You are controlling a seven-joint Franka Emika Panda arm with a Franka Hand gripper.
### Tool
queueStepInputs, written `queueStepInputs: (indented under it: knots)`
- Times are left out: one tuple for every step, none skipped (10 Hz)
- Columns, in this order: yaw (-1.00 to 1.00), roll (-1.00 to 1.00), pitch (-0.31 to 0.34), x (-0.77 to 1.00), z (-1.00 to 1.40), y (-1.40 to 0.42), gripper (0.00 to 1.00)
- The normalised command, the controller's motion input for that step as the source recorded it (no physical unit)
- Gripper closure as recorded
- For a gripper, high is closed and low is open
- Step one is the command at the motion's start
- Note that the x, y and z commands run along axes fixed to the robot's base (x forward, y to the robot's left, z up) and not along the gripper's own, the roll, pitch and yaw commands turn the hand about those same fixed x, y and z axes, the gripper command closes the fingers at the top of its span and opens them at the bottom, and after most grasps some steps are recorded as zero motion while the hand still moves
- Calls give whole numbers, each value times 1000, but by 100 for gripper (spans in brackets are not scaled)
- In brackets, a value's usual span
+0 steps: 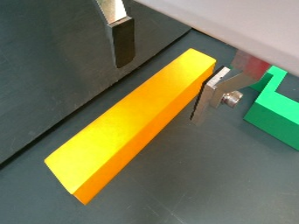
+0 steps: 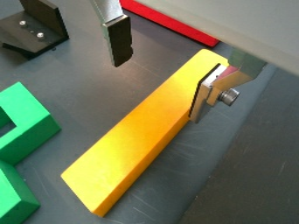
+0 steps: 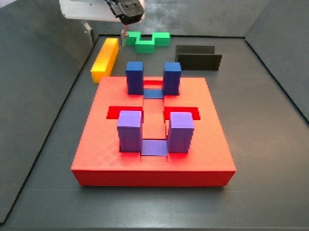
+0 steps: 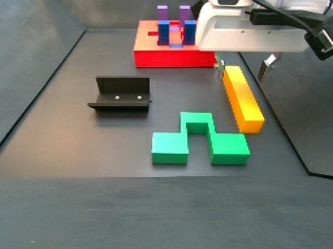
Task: Pick up the yellow object. Move up. Move to above the board. Insert the yellow object.
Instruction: Pick up the yellow object.
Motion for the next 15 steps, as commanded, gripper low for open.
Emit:
queueStepInputs:
  knots:
    - [0, 7, -90, -103, -329, 0, 0]
    - [0, 43, -100, -131, -317, 0, 0]
    - [0, 16, -69, -77, -217, 0, 0]
    - [0, 6, -49, -54, -186, 0, 0]
    - [0, 13, -44, -57, -191, 0, 0]
    - [0, 24, -43, -54, -203, 0, 0]
    - [17, 56, -39, 0, -249, 0, 0]
    - [23, 43, -34, 0, -240, 9, 0]
    - [11, 9, -27, 0, -203, 29, 0]
    - [3, 6, -23, 0, -200, 43, 0]
    - [0, 0, -9, 0, -189, 89, 0]
    - [0, 0, 0, 0, -183, 117, 0]
    - [0, 20, 0, -17, -180, 126, 0]
    - [0, 43, 0, 0, -129, 94, 0]
    - [0, 39, 0, 0, -6, 0, 0]
